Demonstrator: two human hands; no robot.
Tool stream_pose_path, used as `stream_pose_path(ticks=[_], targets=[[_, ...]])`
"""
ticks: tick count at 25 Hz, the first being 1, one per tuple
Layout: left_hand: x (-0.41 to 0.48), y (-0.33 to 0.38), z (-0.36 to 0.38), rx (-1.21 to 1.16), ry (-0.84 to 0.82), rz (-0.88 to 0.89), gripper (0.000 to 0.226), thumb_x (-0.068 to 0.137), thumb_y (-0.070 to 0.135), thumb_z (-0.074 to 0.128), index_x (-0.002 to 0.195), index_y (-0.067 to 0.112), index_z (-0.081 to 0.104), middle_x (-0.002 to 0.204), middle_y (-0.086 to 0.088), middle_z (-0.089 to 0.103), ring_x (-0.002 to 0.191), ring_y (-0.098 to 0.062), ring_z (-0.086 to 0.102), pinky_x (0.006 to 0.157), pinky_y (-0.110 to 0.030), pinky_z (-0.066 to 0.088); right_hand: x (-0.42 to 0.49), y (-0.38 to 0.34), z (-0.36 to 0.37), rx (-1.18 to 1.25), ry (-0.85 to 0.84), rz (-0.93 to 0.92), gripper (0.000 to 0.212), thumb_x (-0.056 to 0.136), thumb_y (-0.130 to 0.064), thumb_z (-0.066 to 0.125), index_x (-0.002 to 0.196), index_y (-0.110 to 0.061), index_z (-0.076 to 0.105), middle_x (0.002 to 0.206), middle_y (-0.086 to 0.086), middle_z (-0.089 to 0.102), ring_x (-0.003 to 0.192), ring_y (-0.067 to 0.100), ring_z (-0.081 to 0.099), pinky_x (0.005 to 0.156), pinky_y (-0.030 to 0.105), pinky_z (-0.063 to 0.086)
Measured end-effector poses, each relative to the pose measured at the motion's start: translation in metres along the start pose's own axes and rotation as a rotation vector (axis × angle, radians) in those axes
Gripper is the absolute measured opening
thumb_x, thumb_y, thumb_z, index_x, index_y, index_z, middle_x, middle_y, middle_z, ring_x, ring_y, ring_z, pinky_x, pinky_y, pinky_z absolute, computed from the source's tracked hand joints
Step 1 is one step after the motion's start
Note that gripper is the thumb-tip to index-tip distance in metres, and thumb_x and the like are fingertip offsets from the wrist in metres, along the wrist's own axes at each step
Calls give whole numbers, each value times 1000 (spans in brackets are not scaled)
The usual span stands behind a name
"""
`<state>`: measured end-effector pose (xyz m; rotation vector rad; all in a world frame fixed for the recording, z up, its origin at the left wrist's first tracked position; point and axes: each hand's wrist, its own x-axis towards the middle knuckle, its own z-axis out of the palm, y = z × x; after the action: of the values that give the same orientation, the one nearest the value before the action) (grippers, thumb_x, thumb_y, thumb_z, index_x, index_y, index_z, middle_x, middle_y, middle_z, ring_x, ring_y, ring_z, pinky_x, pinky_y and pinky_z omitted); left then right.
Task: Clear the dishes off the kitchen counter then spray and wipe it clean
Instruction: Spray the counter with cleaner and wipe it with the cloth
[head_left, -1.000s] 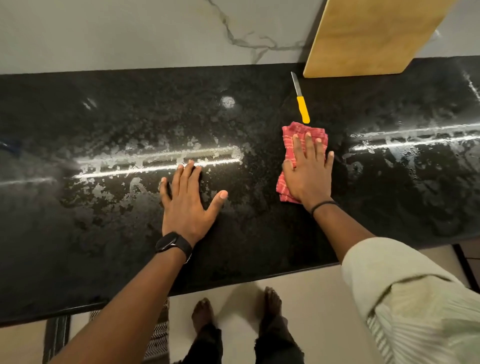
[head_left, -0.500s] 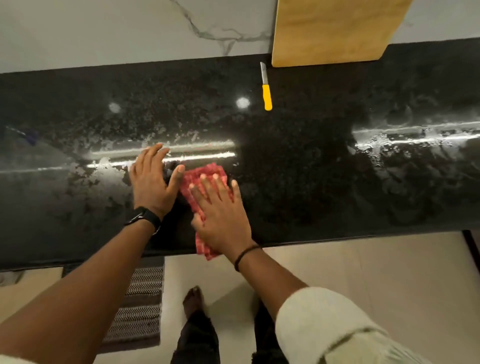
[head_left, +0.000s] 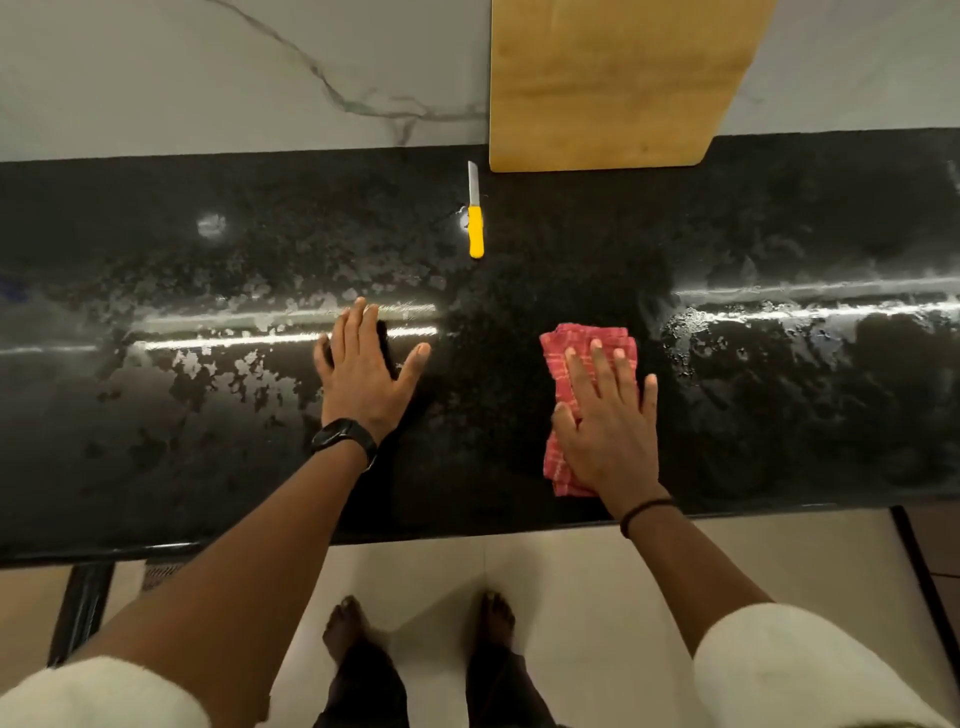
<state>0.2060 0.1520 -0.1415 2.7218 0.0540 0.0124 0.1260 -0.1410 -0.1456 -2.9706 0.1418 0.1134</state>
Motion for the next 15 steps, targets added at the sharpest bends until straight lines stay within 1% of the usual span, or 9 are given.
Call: stream_pose_path(ticks=[3,8,12,15], targets=[[2,0,3,12,-12,-3,91,93,82,22,160,21,17,170,1,9,157,-16,2,125,-54,-1,61,0,-4,29,20,46,72,95,-50,37,163,-33,19,172,5,15,159,29,6,125,64,5],[5,1,4,26,-25,8,91,92,82,21,159,21,20,169,3,12,156,-14,3,125,-53,-1,166,-20,-8,11,27,49,71,96,-55,33,163,-33,18,172,5,15,158,32,7,124,64,4],[7,3,4,42,-43,13,94,91,83,20,160,20,20,169,4,11,156,-13,1,125,-52,-2,231,-59,-8,7,9,33,70,98,-52,32,163,-31,17,172,6,12,158,33,7,124,64,3],[8,4,4,69,-53,12,96,90,84,17,160,20,20,169,4,11,156,-12,0,125,-51,-3,254,-103,-3,17,6,-17,70,97,-50,32,163,-31,19,172,5,14,158,33,8,124,64,1]])
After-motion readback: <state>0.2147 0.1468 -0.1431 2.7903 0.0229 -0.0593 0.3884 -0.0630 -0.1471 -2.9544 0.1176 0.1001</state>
